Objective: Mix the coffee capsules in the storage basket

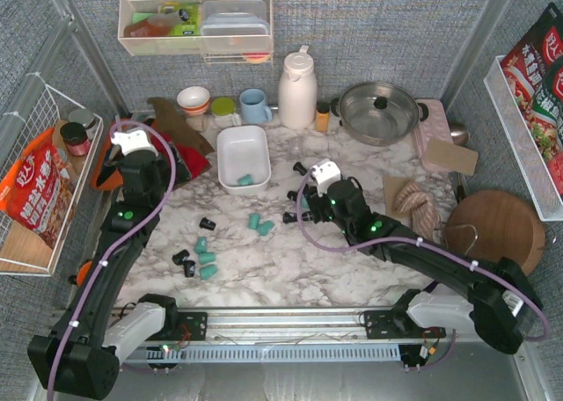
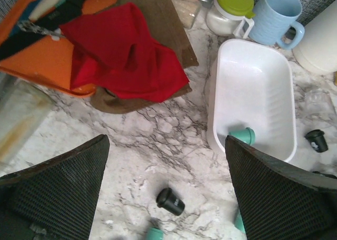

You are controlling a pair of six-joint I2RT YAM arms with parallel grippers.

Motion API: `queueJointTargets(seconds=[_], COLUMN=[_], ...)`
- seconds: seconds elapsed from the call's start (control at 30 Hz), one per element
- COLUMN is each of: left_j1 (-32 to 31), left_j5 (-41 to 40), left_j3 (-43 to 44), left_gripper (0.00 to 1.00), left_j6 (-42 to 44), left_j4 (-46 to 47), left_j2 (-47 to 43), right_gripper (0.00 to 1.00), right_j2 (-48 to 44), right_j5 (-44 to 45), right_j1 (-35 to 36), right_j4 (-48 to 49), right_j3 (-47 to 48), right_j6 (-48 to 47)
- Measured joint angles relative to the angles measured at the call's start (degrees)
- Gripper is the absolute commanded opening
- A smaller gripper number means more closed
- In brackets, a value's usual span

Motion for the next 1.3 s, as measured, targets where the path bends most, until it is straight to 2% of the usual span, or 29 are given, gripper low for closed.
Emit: queueJointTargets(seconds=[0.2,0.53,0.83,1.0,1.3], left_j1=[0.04,-1.03,-6.45,-7.72,-9.49], left_j5=[2.05,4.94,5.49,4.98,4.61], left_j3=[-2.21,-6.62,-9.09,-10.78,-12.39], left_gripper=[0.99,0.99,0.99,0.96,0.83], left_j6=[-7.82,-21.0,-24.2,-25.92,-31.39], left_j4=[-0.31,-8.15,-11.74,-11.89,-8.02], left_j2=[-0.11,4.94,12.46,14.53,20.13], right_gripper=[0.6,0.6,0.6,0.6,0.6], right_j2=[-5.31,-5.05,-4.94,-4.52,-3.78], right_j5=[2.75,4.11,4.15,4.15,4.13], right_j1=[-0.02,-0.24,-0.24,-0.24,-0.22], right_j4=[4.15,6.73,6.73,6.73,6.73], right_j3=[-8.07,-9.4,-9.4,-9.4,-9.27], right_j6=[-1.84,-0.81,0.13,0.35,0.68])
